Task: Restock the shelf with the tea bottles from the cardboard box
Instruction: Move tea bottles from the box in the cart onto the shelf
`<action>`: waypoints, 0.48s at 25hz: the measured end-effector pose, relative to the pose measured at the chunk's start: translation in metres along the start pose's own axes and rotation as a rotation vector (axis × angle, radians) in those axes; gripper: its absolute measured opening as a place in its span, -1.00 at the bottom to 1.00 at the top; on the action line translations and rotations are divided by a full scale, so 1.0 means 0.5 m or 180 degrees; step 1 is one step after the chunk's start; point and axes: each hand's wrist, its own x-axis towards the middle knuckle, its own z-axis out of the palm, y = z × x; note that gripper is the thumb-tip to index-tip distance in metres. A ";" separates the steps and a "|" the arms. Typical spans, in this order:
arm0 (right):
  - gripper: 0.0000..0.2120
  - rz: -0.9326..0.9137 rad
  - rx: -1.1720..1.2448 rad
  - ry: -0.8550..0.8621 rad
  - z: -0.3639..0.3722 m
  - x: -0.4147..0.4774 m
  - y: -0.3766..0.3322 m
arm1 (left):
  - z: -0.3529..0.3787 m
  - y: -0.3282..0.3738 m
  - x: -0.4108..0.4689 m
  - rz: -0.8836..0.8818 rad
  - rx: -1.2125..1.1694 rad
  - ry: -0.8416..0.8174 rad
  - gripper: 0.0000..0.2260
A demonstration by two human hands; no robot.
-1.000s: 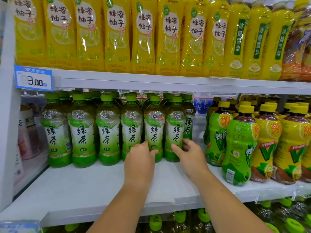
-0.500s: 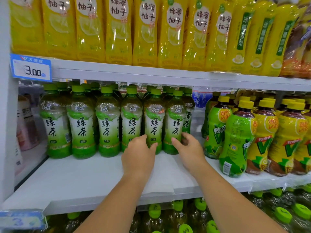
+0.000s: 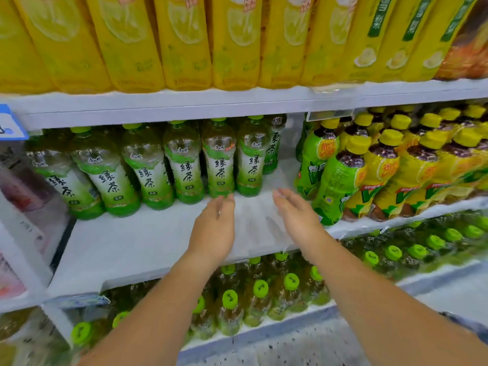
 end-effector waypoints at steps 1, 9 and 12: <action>-0.59 0.0085 0.0027 -0.0020 -0.015 -0.032 -0.004 | -0.001 0.016 -0.032 -0.0066 -0.0027 -0.0096 -0.55; -0.53 0.0732 0.0065 0.0060 -0.165 -0.374 0.017 | -0.014 0.061 -0.360 -0.0431 0.0002 -0.1147 -0.59; -0.54 0.1053 0.0119 0.0462 -0.248 -0.509 0.061 | 0.020 0.069 -0.474 -0.0668 0.0050 -0.1677 -0.56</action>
